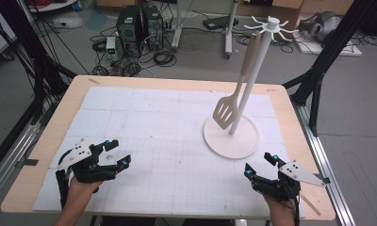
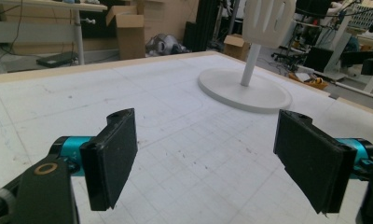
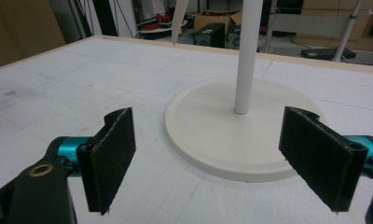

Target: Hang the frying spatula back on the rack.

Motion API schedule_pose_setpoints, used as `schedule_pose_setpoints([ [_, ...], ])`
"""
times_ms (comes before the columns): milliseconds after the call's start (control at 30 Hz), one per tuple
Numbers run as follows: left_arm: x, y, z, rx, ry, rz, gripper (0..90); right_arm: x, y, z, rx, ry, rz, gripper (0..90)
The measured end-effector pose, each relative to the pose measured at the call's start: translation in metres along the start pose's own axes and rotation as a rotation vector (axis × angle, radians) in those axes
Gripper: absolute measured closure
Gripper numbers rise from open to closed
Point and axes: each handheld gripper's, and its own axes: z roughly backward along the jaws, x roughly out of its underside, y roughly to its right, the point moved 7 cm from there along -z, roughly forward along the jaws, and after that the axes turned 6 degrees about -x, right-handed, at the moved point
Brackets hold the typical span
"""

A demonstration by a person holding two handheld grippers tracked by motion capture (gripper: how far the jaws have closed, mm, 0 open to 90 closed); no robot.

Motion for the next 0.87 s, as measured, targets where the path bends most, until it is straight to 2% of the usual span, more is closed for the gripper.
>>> schedule_pose_setpoints([
  [267, 0.0001, 0.0004, 0.0051, 0.000, 0.011, 0.000, 22.1, 0.0038, 0.0006, 0.0069, 0.016, -0.007, -0.010, 17.5],
  [567, 0.0020, -0.0008, 0.0066, -0.001, 0.009, 0.007, 22.1, 0.0041, -0.0013, 0.0033, 0.019, -0.018, 0.006, 17.5],
  [867, 0.0035, -0.0018, 0.0045, -0.005, 0.001, 0.010, 22.1, 0.0054, 0.0007, 0.0032, 0.020, -0.019, 0.000, 17.6],
])
